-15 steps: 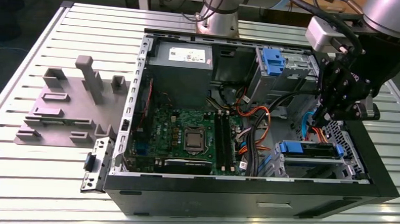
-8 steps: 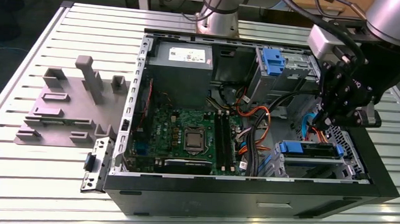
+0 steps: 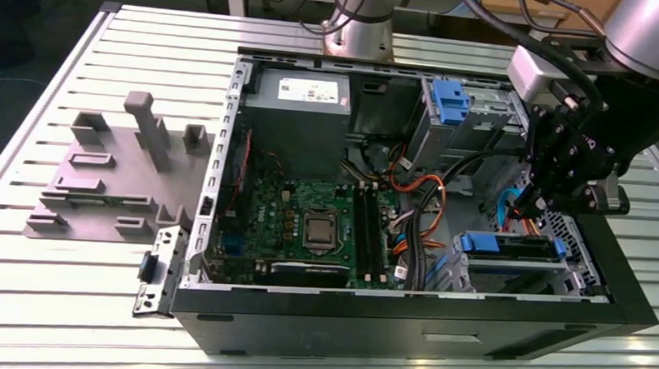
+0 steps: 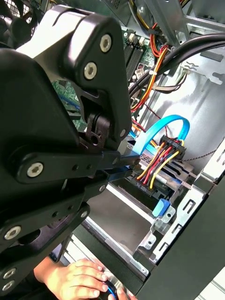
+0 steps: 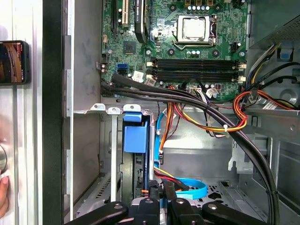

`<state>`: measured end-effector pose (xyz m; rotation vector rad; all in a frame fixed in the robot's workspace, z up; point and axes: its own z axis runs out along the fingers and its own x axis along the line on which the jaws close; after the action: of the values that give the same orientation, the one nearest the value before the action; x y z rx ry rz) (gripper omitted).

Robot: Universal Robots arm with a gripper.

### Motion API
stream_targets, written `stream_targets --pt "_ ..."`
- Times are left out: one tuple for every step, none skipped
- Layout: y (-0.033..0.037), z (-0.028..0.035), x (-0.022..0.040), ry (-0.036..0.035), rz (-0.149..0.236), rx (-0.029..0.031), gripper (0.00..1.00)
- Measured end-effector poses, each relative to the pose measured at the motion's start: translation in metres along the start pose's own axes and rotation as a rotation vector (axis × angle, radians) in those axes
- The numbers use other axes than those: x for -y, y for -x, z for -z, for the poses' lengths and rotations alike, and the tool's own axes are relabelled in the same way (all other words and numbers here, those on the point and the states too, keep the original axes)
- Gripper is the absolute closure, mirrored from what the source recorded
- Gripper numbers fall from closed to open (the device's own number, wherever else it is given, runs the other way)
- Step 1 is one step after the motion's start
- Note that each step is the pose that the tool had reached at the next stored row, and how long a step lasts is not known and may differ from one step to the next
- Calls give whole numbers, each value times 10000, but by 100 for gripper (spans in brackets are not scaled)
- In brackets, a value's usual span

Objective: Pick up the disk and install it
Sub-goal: 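Insert the second disk wire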

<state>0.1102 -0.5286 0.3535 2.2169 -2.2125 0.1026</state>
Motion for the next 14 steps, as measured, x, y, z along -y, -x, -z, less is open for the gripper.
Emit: stream_targets --pt "0 0 0 0 0 0 84" --pt "0 0 0 0 0 1 84" --pt "0 -1 0 0 0 1 84" --pt "0 -1 0 0 -1 1 84" --pt "0 -2 -4 0 -1 3 84" --pt "0 -3 -13 0 0 7 84" --pt "0 -3 -23 0 0 11 84" --pt "-1 -2 -35 0 0 13 84" --pt "-8 -3 -47 0 -1 20 84" --pt "-21 -5 -59 0 -2 37 84" --pt "-36 -10 -66 0 -3 55 84" --pt "-53 -15 -67 -1 -2 72 84" --pt "-78 -23 -68 0 -4 98 84" --pt "-106 -31 -68 0 -6 132 84"
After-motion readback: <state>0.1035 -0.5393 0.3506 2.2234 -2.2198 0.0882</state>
